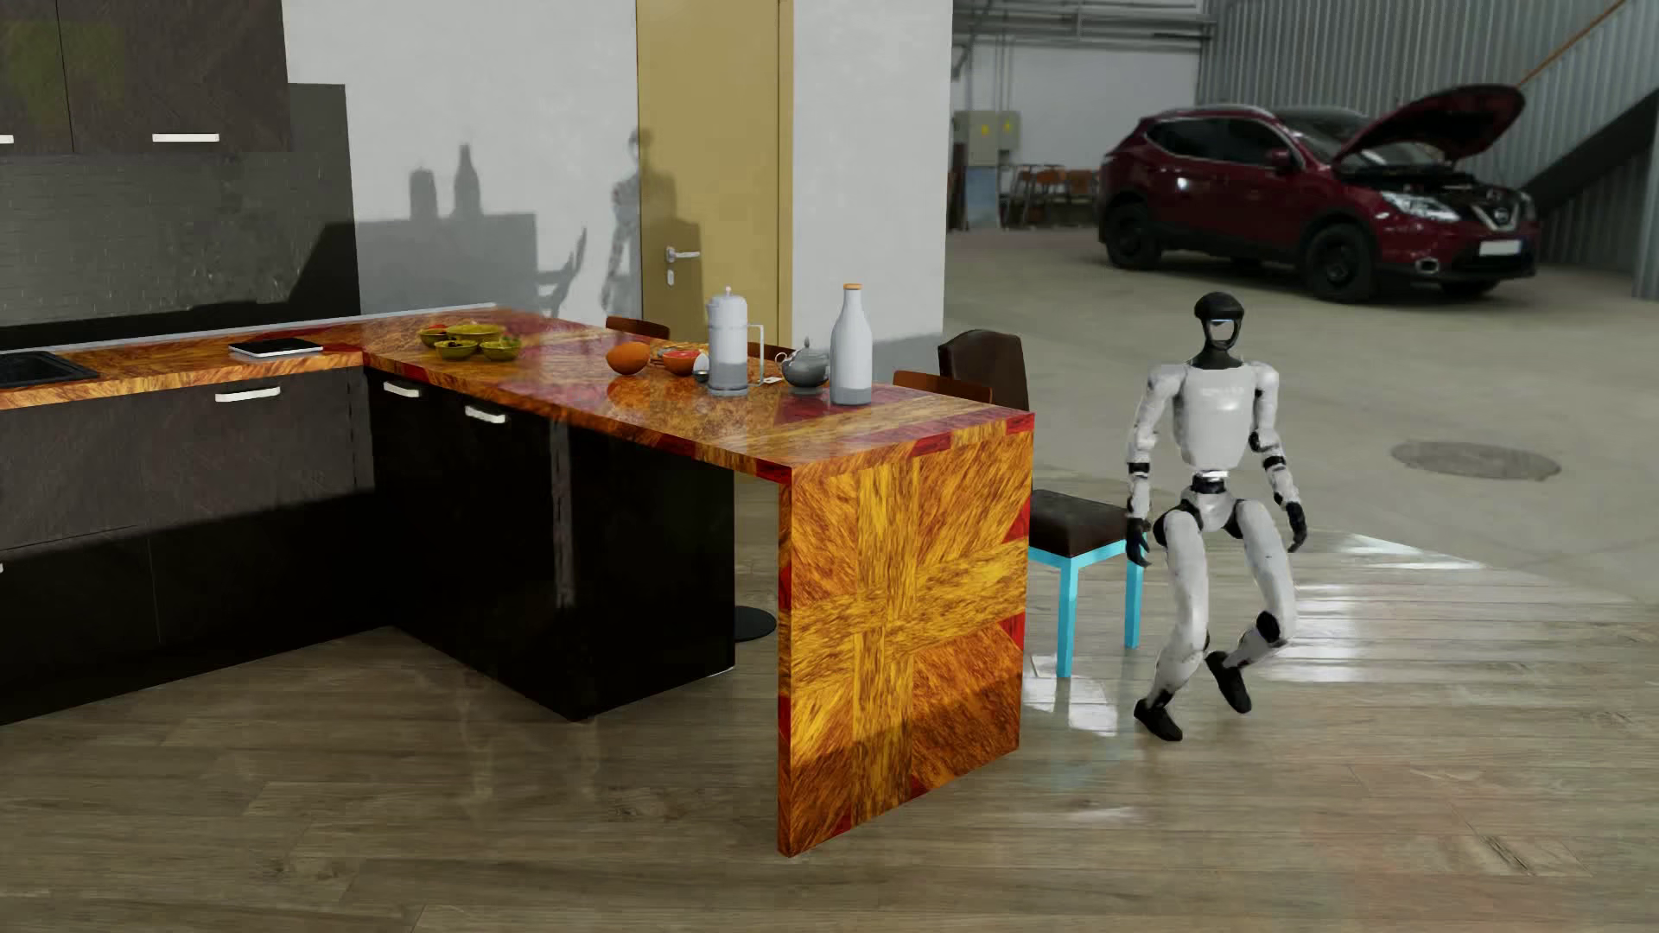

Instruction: Circle the counter

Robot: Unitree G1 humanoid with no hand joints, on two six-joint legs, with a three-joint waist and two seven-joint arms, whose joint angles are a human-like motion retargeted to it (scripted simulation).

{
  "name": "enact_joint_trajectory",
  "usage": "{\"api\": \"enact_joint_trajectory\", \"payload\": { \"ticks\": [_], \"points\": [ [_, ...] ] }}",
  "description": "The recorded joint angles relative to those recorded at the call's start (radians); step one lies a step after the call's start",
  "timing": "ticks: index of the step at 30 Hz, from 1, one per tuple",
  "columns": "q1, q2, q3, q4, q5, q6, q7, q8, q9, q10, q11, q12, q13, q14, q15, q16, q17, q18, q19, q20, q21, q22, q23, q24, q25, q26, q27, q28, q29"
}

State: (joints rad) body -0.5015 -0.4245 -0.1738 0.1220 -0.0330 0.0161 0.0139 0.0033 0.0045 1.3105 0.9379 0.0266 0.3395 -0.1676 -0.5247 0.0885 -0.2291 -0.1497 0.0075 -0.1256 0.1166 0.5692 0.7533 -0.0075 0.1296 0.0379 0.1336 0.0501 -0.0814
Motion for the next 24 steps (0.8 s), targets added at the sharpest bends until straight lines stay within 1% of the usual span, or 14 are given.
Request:
{"api": "enact_joint_trajectory", "payload": {
  "ticks": [2, 4, 6, 7, 9, 10, 11, 13, 16, 17, 18, 20, 22, 24],
  "points": [
    [-0.146, 0.093, 0.08, -0.018, 0.022, 0.044, -0.078, 0.025, 0.007, -0.133, -0.061, 0.147, -0.03, -0.193, -0.035, 0.034, 0.048, -0.033, 0.013, 0.051, -0.069, 0.044, -0.074, 0.019, -0.01, -0.082, 0.012, -0.002, -0.04],
    [-0.15, 0.155, 0.063, 0.004, 0.047, 0.072, -0.074, 0.063, 0.015, -0.428, -0.053, 0.254, -0.16, -0.166, -0.091, 0.098, 0.095, -0.053, 0.021, 0.098, -0.083, 0.077, -0.182, 0.049, -0.116, -0.071, 0.021, -0.021, -0.009],
    [-0.062, 0.039, 0.018, 0.014, 0.002, -0.022, 0.009, 0.033, 0.028, -0.442, 0.248, 0.171, -0.161, -0.152, 0.078, 0.179, 0.107, 0.055, -0.129, 0.064, -0.058, 0.069, -0.132, 0.039, -0.166, -0.037, -0.029, 0.012, 0.092],
    [0.003, -0.016, -0.026, 0.023, -0.02, -0.069, 0.041, -0.016, 0.028, -0.479, 0.327, 0.115, -0.107, -0.175, 0.15, 0.171, 0.079, 0.036, -0.126, 0.078, -0.071, 0.074, -0.128, 0.026, -0.142, -0.054, -0.044, 0.055, 0.148],
    [0.156, -0.07, -0.149, 0.043, -0.04, -0.143, 0.113, -0.09, 0.013, -0.57, 0.241, 0.05, -0.029, -0.219, 0.077, 0.111, 0.053, 0.018, -0.027, 0.041, -0.129, -0.017, -0.157, -0.005, -0.105, -0.085, -0.028, 0.135, 0.187],
    [0.194, -0.077, -0.17, 0.058, -0.029, -0.161, 0.127, -0.101, 0.01, -0.529, 0.104, -0.013, 0.009, -0.246, 0.02, 0.076, 0.043, 0.003, -0.031, 0.005, -0.128, -0.048, -0.153, -0.015, -0.115, -0.1, -0.017, 0.146, 0.16],
    [0.154, -0.062, -0.152, 0.06, -0.022, -0.17, 0.095, -0.094, 0.007, -0.36, 0.003, -0.071, 0.04, -0.214, 0.041, 0.048, 0.035, -0.014, -0.102, -0.016, -0.08, -0.024, -0.088, -0.01, -0.131, -0.133, -0.021, 0.135, 0.109],
    [-0.026, 0.007, -0.061, -0.005, 0.032, -0.075, -0.054, -0.06, 0.024, -0.088, -0.002, 0.005, 0.002, -0.113, -0.015, 0.016, 0.03, -0.027, -0.077, 0.007, -0.03, 0.056, -0.002, 0.053, -0.131, -0.196, -0.006, 0.057, 0.014],
    [-0.13, 0.142, 0.053, -0.006, 0.08, 0.084, -0.044, -0.011, 0.011, -0.398, -0.042, 0.2, -0.111, -0.207, -0.122, 0.078, 0.075, -0.016, -0.052, 0.071, -0.05, 0.076, -0.156, 0.164, -0.08, -0.117, 0.014, -0.08, -0.043],
    [-0.095, 0.155, 0.046, -0.004, 0.08, 0.089, -0.028, 0.02, 0.013, -0.378, 0.022, 0.24, -0.188, -0.201, -0.129, 0.125, 0.083, 0.021, -0.053, 0.078, -0.034, 0.083, -0.157, 0.166, -0.066, -0.101, 0.017, -0.094, -0.014],
    [-0.04, 0.108, 0.04, -0.002, 0.066, 0.071, 0.007, 0.025, 0.028, -0.378, 0.183, 0.221, -0.236, -0.251, -0.023, 0.157, 0.084, 0.061, -0.08, 0.079, -0.043, 0.072, -0.125, 0.145, -0.047, -0.074, 0.009, -0.075, 0.04],
    [0.1, -0.009, -0.02, 0.006, 0.02, -0.001, 0.063, -0.037, 0.04, -0.468, 0.334, 0.118, -0.167, -0.297, 0.167, 0.159, 0.075, 0.037, -0.111, 0.115, -0.09, 0.053, -0.114, 0.06, -0.016, -0.048, -0.024, 0.041, 0.15],
    [0.134, -0.093, -0.086, 0.034, -0.017, -0.076, 0.082, -0.088, 0.054, -0.338, 0.118, 0.004, -0.077, -0.247, 0.067, 0.087, 0.052, -0.012, -0.115, 0.06, -0.083, -0.031, -0.137, -0.011, -0.06, -0.061, -0.037, 0.151, 0.16],
    [-0.041, -0.026, -0.035, 0.019, 0.018, -0.086, -0.018, -0.076, 0.053, -0.061, 0.023, -0.029, -0.039, -0.075, -0.026, 0.012, 0.03, -0.053, -0.084, -0.026, 0.005, 0.019, 0.004, -0.018, -0.12, -0.136, -0.044, 0.171, 0.088]
  ]
}}
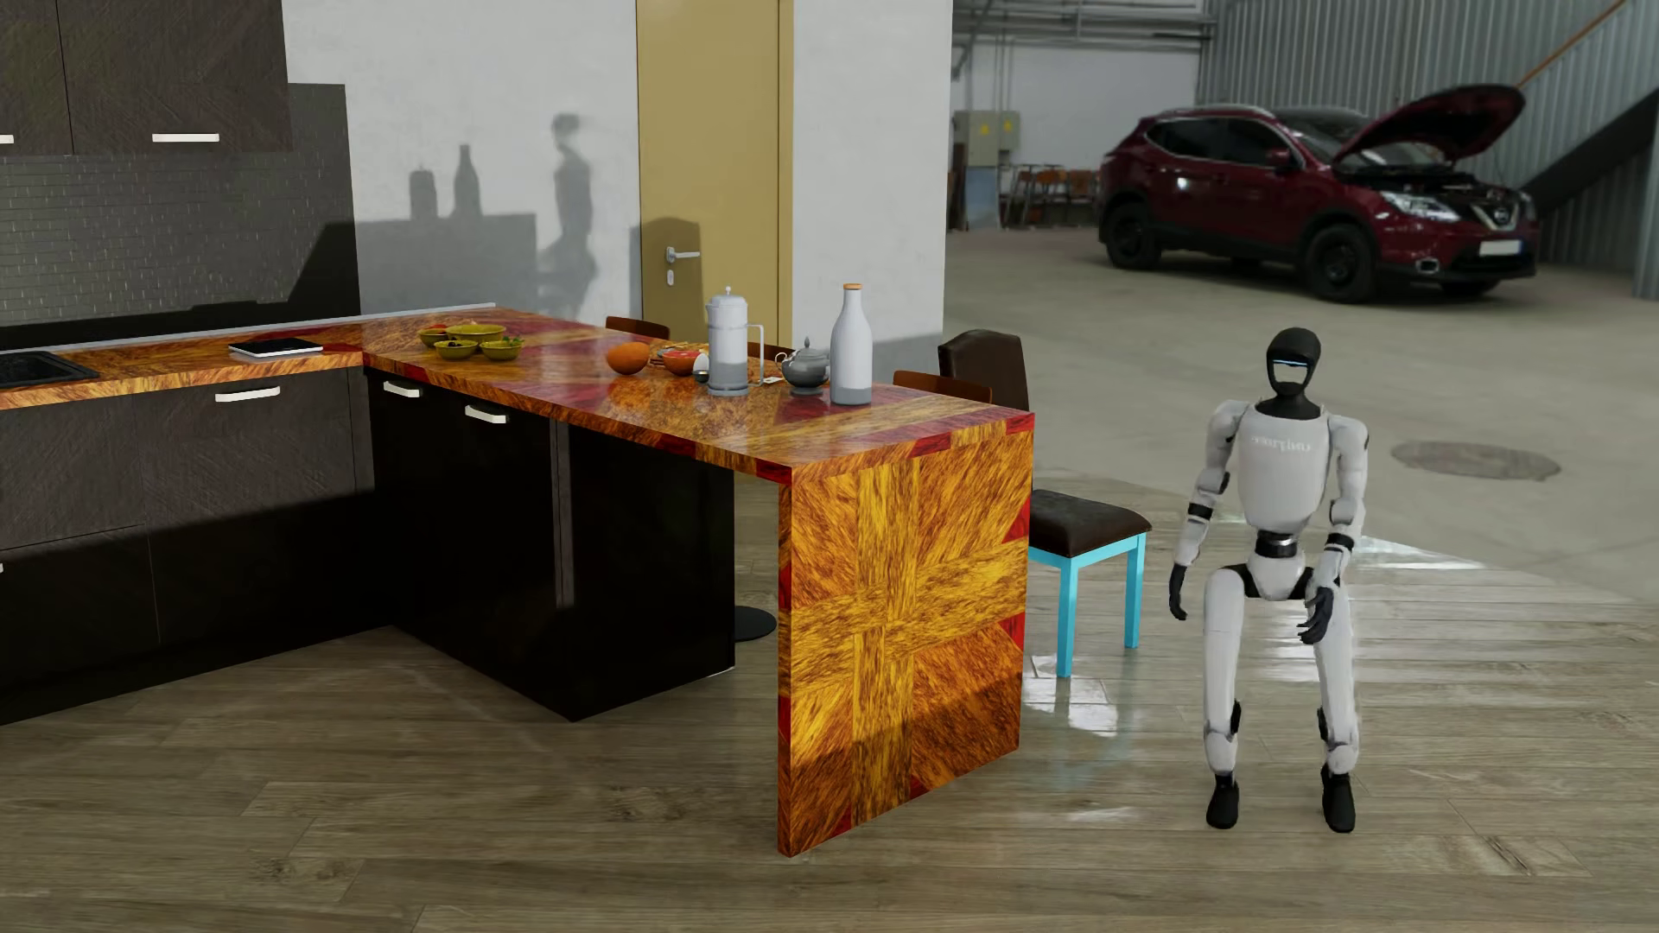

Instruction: Circle the counter

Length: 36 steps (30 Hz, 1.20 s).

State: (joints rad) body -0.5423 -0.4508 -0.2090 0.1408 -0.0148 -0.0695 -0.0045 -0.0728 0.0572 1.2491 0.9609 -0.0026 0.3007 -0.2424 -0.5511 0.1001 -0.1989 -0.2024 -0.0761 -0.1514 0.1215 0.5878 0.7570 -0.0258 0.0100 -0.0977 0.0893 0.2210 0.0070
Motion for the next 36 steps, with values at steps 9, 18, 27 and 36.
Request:
{"api": "enact_joint_trajectory", "payload": {
  "ticks": [9, 18, 27, 36],
  "points": [
    [0.078, -0.105, -0.075, -0.023, -0.037, -0.008, 0.176, -0.002, -0.029, -0.381, 0.163, 0.071, -0.019, -0.152, -0.004, 0.096, 0.016, 0.154, 0.093, 0.048, -0.106, -0.035, -0.13, 0.006, 0.048, 0.052, 0.029, -0.065, 0.007],
    [-0.134, 0.206, 0.168, -0.044, 0.085, 0.202, -0.017, 0.138, -0.021, -0.408, 0.013, 0.28, -0.196, -0.125, 0.016, 0.103, 0.077, -0.063, -0.002, 0.154, -0.055, 0.028, -0.156, 0.109, -0.031, 0.123, -0.008, -0.159, -0.086],
    [-0.075, 0.092, 0.039, -0.037, 0.022, 0.016, -0.05, 0.063, -0.013, -0.114, -0.033, 0.12, -0.022, -0.061, -0.049, 0.029, 0.023, 0.153, 0.059, 0.063, -0.028, 0.041, -0.106, 0.116, 0.061, -0.012, 0.099, -0.15, -0.096],
    [0.046, 0.055, -0.012, -0.067, 0.006, 0.052, -0.012, 0.039, -0.034, 0.02, -0.02, 0.023, 0.007, -0.054, -0.044, -0.001, -0.018, 0.006, 0.009, 0.024, -0.022, 0.023, 0.008, 0.016, 0.036, -0.012, 0.007, -0.091, 0.018]
  ]
}}
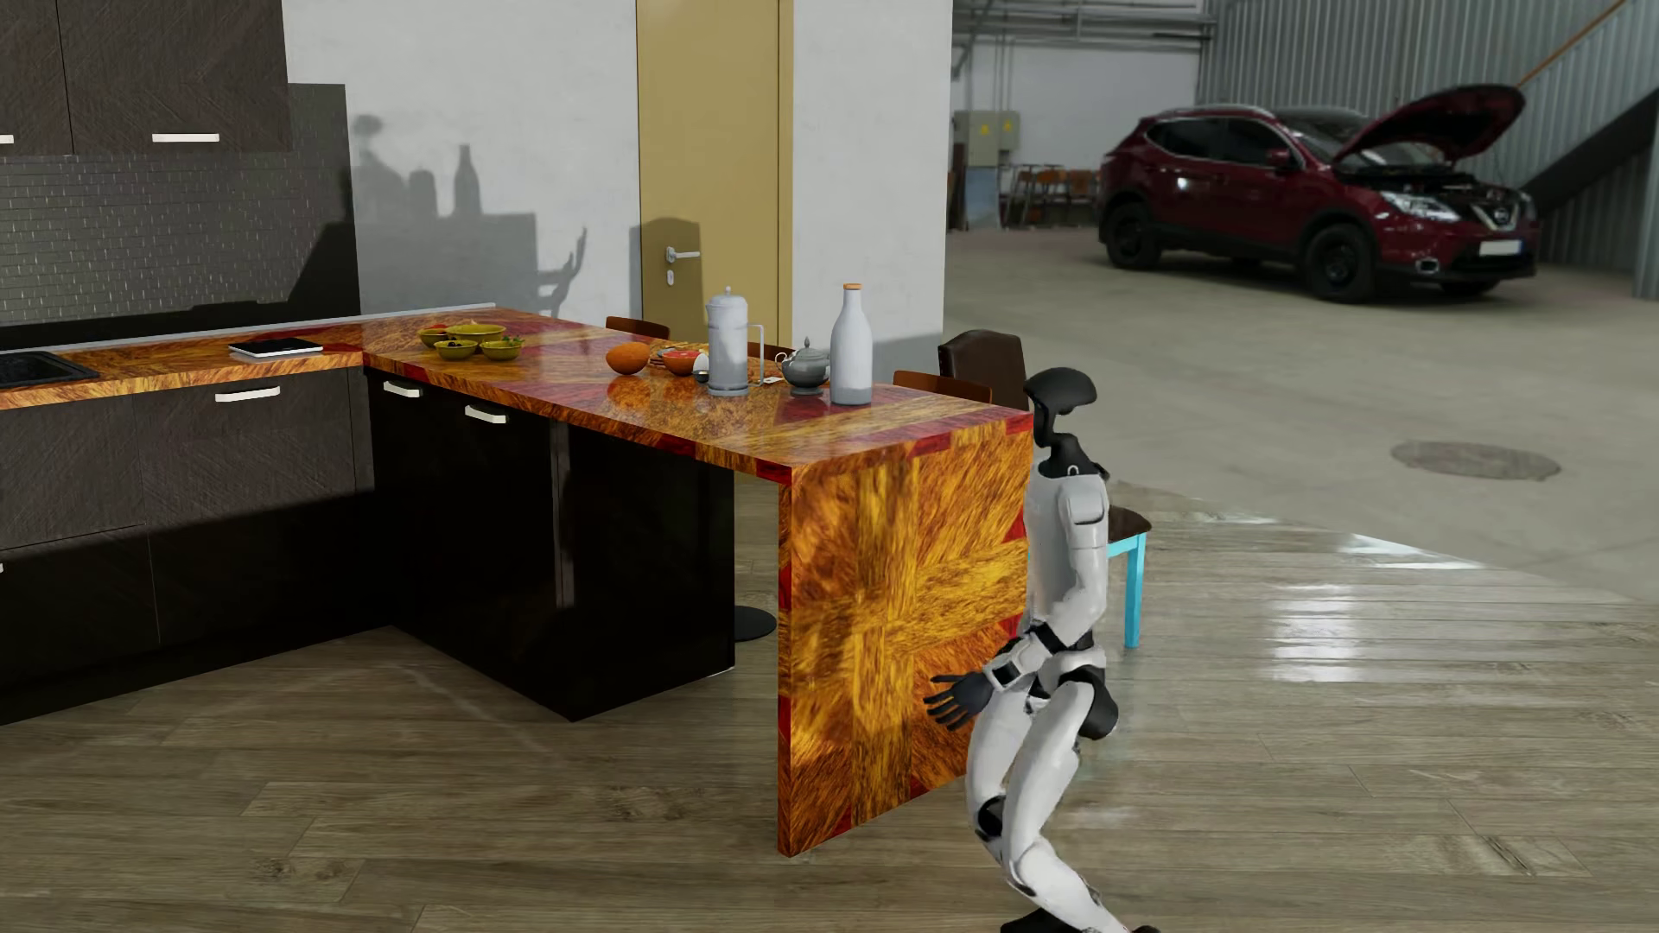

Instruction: Circle the counter

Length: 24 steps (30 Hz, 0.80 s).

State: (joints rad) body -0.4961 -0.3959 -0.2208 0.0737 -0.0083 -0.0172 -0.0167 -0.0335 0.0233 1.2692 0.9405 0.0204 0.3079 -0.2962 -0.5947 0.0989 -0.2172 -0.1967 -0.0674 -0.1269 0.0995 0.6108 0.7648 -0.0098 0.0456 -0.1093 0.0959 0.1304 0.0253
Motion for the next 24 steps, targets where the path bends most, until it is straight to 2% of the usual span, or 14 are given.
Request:
{"api": "enact_joint_trajectory", "payload": {
  "ticks": [2, 4, 5, 6, 7, 8, 10, 12, 15, 17, 18, 20, 22, 24],
  "points": [
    [-0.152, 0.13, 0.115, -0.019, 0.043, 0.073, -0.002, 0.048, 0.027, -0.096, -0.092, 0.157, -0.044, -0.112, -0.033, 0.044, 0.044, -0.012, 0.001, 0.079, -0.026, -0.016, -0.094, 0.07, 0.001, -0.034, 0.061, -0.091, -0.09],
    [-0.226, 0.155, 0.156, -0.01, 0.078, 0.129, 0.006, 0.065, 0.053, -0.342, 0.039, 0.226, -0.145, -0.051, 0.011, 0.113, 0.062, -0.037, -0.008, 0.107, -0.046, 0.019, -0.157, 0.113, -0.017, 0.0, 0.109, -0.132, -0.16],
    [-0.202, 0.1, 0.131, 0.008, 0.083, 0.134, 0.014, 0.058, 0.053, -0.4, 0.203, 0.222, -0.181, 0.053, 0.124, 0.146, 0.064, -0.041, -0.016, 0.117, -0.043, 0.069, -0.161, 0.107, -0.022, 0.001, 0.116, -0.12, -0.155],
    [-0.155, 0.018, 0.088, 0.015, 0.053, 0.085, 0.057, 0.036, 0.059, -0.383, 0.355, 0.191, -0.185, 0.027, 0.291, 0.189, 0.069, 0.019, -0.021, 0.108, -0.038, 0.082, -0.132, 0.083, -0.022, 0.011, 0.11, -0.084, -0.115],
    [-0.091, -0.066, 0.042, 0.022, 0.028, 0.035, 0.092, 0.002, 0.069, -0.393, 0.398, 0.115, -0.129, -0.016, 0.289, 0.196, 0.056, 0.138, 0.0, 0.119, -0.067, 0.039, -0.116, 0.049, -0.022, 0.044, 0.092, -0.038, -0.053],
    [-0.026, -0.128, -0.017, 0.033, -0.002, -0.013, 0.121, -0.025, 0.071, -0.407, 0.352, 0.047, -0.062, -0.057, 0.201, 0.174, 0.04, 0.165, 0.014, 0.103, -0.085, -0.018, -0.153, 0.015, -0.034, 0.069, 0.085, 0.009, 0.001],
    [0.014, -0.143, -0.062, 0.057, -0.051, -0.078, 0.109, -0.011, 0.029, -0.288, 0.059, -0.057, 0.036, -0.085, 0.108, 0.073, 0.029, 0.042, 0.036, 0.038, -0.07, -0.043, -0.096, -0.018, -0.084, 0.043, 0.059, 0.057, 0.017],
    [-0.076, -0.039, -0.017, 0.04, 0.011, -0.044, 0.001, -0.001, 0.012, -0.089, -0.007, 0.008, 0.011, 0.026, 0.067, 0.041, 0.004, 0.017, 0.027, -0.06, 0.018, 0.001, -0.009, 0.006, -0.072, -0.043, 0.055, 0.026, -0.025],
    [-0.127, 0.086, 0.105, 0.005, 0.077, 0.039, 0.003, 0.05, 0.014, -0.316, 0.004, 0.2, -0.071, -0.052, -0.008, 0.099, 0.098, 0.019, 0.026, 0.099, -0.057, 0.04, -0.173, 0.105, 0.03, -0.063, 0.017, -0.091, -0.079],
    [-0.034, -0.028, 0.064, 0.01, 0.029, -0.003, 0.083, 0.027, 0.003, -0.32, 0.273, 0.208, -0.141, -0.139, 0.158, 0.158, 0.088, 0.183, -0.035, 0.085, -0.021, 0.046, -0.095, 0.085, 0.071, 0.035, -0.044, -0.089, -0.025],
    [0.028, -0.072, 0.03, 0.021, -0.01, -0.016, 0.114, -0.022, -0.007, -0.351, 0.298, 0.186, -0.102, -0.169, 0.19, 0.144, 0.077, 0.148, -0.075, 0.06, -0.042, 0.022, -0.109, 0.058, 0.086, 0.099, -0.054, -0.061, 0.021],
    [0.165, -0.138, -0.06, 0.036, -0.034, -0.048, 0.17, -0.061, -0.013, -0.433, 0.232, 0.061, -0.046, -0.214, 0.114, 0.097, 0.066, 0.142, -0.008, 0.05, -0.079, -0.035, -0.157, -0.005, 0.077, 0.188, -0.017, 0.001, 0.061],
    [0.2, -0.154, -0.079, 0.046, -0.03, -0.072, 0.164, -0.045, -0.015, -0.313, 0.053, -0.059, 0.011, -0.202, 0.12, 0.046, 0.034, 0.101, 0.022, 0.019, -0.047, -0.075, -0.145, -0.049, 0.049, 0.129, 0.014, 0.033, 0.001],
    [-0.005, -0.091, 0.025, -0.009, 0.005, -0.019, 0.018, -0.023, -0.004, 0.008, 0.008, -0.018, -0.008, 0.017, 0.103, 0.034, 0.012, 0.066, 0.003, -0.066, 0.006, -0.003, 0.033, -0.029, 0.037, -0.025, 0.02, -0.001, -0.087]
  ]
}}
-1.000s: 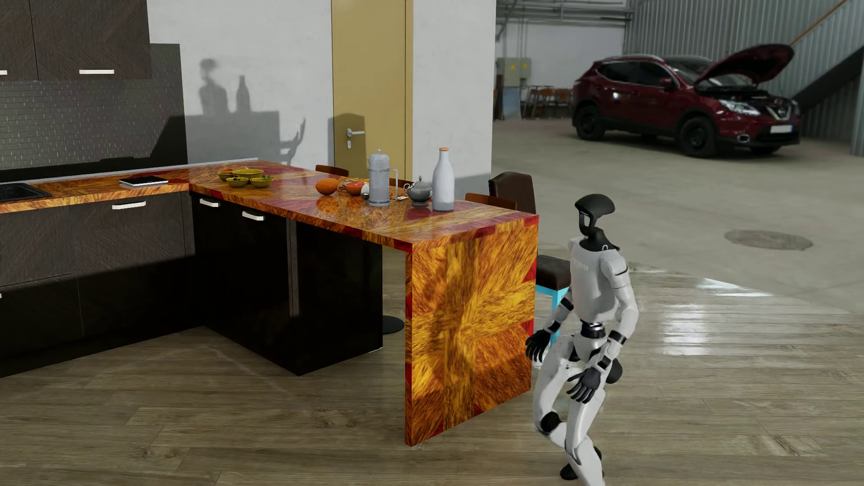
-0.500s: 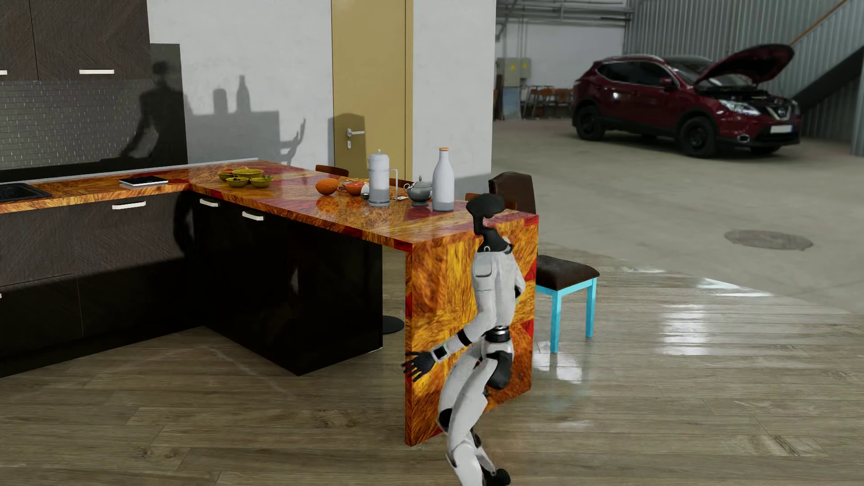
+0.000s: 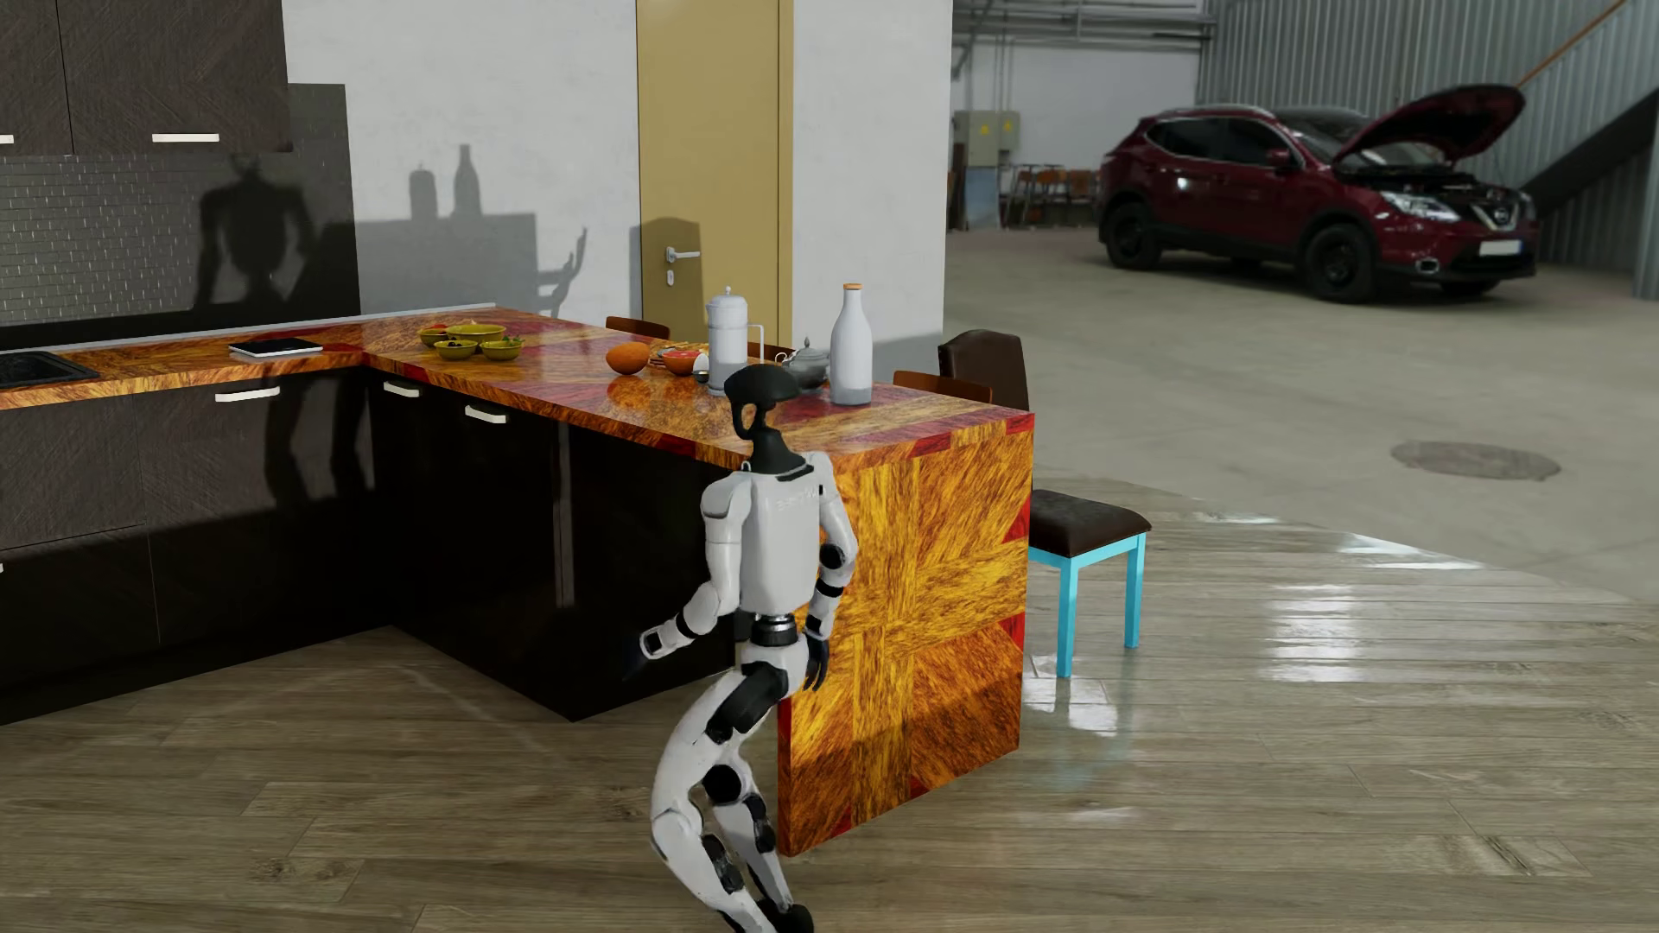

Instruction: Circle the counter

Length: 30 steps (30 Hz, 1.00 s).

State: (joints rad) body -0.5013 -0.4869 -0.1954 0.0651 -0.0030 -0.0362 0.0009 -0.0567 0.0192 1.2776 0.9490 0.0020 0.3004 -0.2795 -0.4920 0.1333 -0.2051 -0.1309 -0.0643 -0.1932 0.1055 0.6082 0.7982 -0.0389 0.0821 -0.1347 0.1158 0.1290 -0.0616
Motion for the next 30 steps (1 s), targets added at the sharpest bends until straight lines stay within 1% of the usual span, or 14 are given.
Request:
{"api": "enact_joint_trajectory", "payload": {
  "ticks": [3, 5, 7, 9, 12, 14, 16, 18, 21, 23, 26, 27, 29, 30],
  "points": [
    [-0.241, 0.161, 0.165, -0.008, 0.063, 0.13, -0.03, 0.079, 0.015, -0.075, -0.1, 0.221, -0.067, -0.114, -0.068, 0.028, 0.024, -0.044, 0.021, 0.173, -0.031, 0.015, -0.109, 0.135, -0.021, 0.106, 0.009, -0.11, -0.045],
    [-0.25, 0.247, 0.141, 0.052, 0.077, 0.164, -0.024, 0.127, 0.023, -0.362, -0.097, 0.291, -0.168, -0.074, -0.11, 0.081, 0.066, -0.094, 0.024, 0.187, -0.055, 0.034, -0.208, 0.167, -0.086, 0.168, -0.003, -0.119, 0.001],
    [-0.167, 0.131, 0.064, 0.093, 0.034, 0.103, 0.046, 0.078, 0.049, -0.441, 0.252, 0.216, -0.206, 0.087, 0.078, 0.139, 0.074, -0.076, -0.049, 0.177, -0.033, 0.07, -0.171, 0.101, -0.11, 0.101, -0.022, -0.051, 0.069],
    [-0.051, 0.015, -0.032, 0.107, -0.032, -0.009, 0.118, -0.002, 0.061, -0.441, 0.342, 0.106, -0.096, -0.008, 0.138, 0.109, 0.043, 0.098, -0.007, 0.16, -0.066, 0.029, -0.176, 0.009, -0.088, 0.033, -0.027, 0.072, 0.135],
    [0.067, 0.007, -0.099, 0.136, -0.043, -0.103, 0.129, -0.002, -0.007, -0.389, 0.006, -0.034, 0.048, -0.164, -0.024, 0.011, -0.008, -0.002, 0.033, 0.032, -0.079, -0.057, -0.124, 0.012, -0.081, 0.057, 0.0, 0.118, 0.077],
    [-0.034, 0.105, -0.02, 0.11, 0.0, -0.059, -0.013, 0.015, 0.0, -0.104, -0.017, 0.04, 0.016, -0.034, -0.097, -0.035, -0.007, -0.026, 0.038, 0.068, 0.01, -0.019, -0.065, 0.087, -0.026, 0.02, 0.026, 0.035, -0.017],
    [-0.076, 0.189, 0.074, 0.095, 0.04, 0.023, -0.053, 0.05, 0.007, -0.254, -0.038, 0.213, -0.066, -0.128, -0.146, 0.04, 0.079, -0.037, 0.048, 0.155, -0.049, 0.026, -0.201, 0.148, 0.03, -0.002, 0.046, -0.074, -0.063],
    [0.017, 0.108, 0.062, 0.101, 0.023, 0.023, 0.01, 0.074, 0.013, -0.319, 0.225, 0.256, -0.145, -0.24, 0.0, 0.128, 0.111, 0.005, -0.017, 0.169, -0.002, 0.072, -0.167, 0.13, 0.062, 0.072, -0.004, -0.103, -0.002],
    [0.169, -0.032, -0.039, 0.12, -0.032, -0.021, 0.106, -0.048, 0.034, -0.301, 0.165, 0.068, -0.058, -0.233, 0.03, 0.045, 0.041, -0.032, -0.061, 0.129, -0.03, -0.07, -0.212, 0.023, 0.035, 0.234, -0.013, -0.008, 0.141],
    [-0.009, 0.103, -0.014, 0.076, -0.002, -0.007, 0.001, -0.018, 0.032, 0.028, -0.009, -0.017, -0.022, 0.11, -0.118, -0.023, -0.004, -0.082, -0.006, 0.09, 0.029, -0.003, -0.077, 0.013, -0.039, 0.149, -0.019, 0.028, 0.1],
    [-0.213, 0.208, 0.062, 0.024, 0.06, 0.076, -0.025, 0.043, 0.064, -0.233, 0.054, 0.156, -0.058, -0.019, -0.101, 0.048, 0.04, -0.124, -0.014, 0.125, -0.012, -0.036, -0.166, 0.057, -0.07, 0.033, 0.072, 0.013, -0.04],
    [-0.218, 0.151, 0.06, 0.011, 0.068, 0.097, -0.012, 0.041, 0.066, -0.375, 0.24, 0.173, -0.076, 0.074, 0.014, 0.091, 0.07, -0.119, -0.026, 0.155, -0.027, 0.046, -0.225, 0.079, -0.066, -0.016, 0.102, 0.001, -0.074],
    [-0.15, -0.034, 0.03, -0.042, 0.047, 0.043, -0.015, 0.058, 0.066, -0.363, 0.45, 0.09, -0.058, -0.017, 0.286, 0.122, 0.055, 0.132, 0.008, 0.218, -0.05, 0.068, -0.197, 0.09, -0.093, 0.017, 0.099, 0.016, -0.021],
    [-0.105, -0.113, 0.012, -0.056, 0.032, 0.003, -0.007, 0.092, 0.072, -0.407, 0.376, 0.043, -0.014, -0.022, 0.141, 0.099, 0.057, 0.081, 0.053, 0.209, -0.087, -0.005, -0.186, 0.083, -0.132, 0.07, 0.076, 0.03, 0.031]
  ]
}}
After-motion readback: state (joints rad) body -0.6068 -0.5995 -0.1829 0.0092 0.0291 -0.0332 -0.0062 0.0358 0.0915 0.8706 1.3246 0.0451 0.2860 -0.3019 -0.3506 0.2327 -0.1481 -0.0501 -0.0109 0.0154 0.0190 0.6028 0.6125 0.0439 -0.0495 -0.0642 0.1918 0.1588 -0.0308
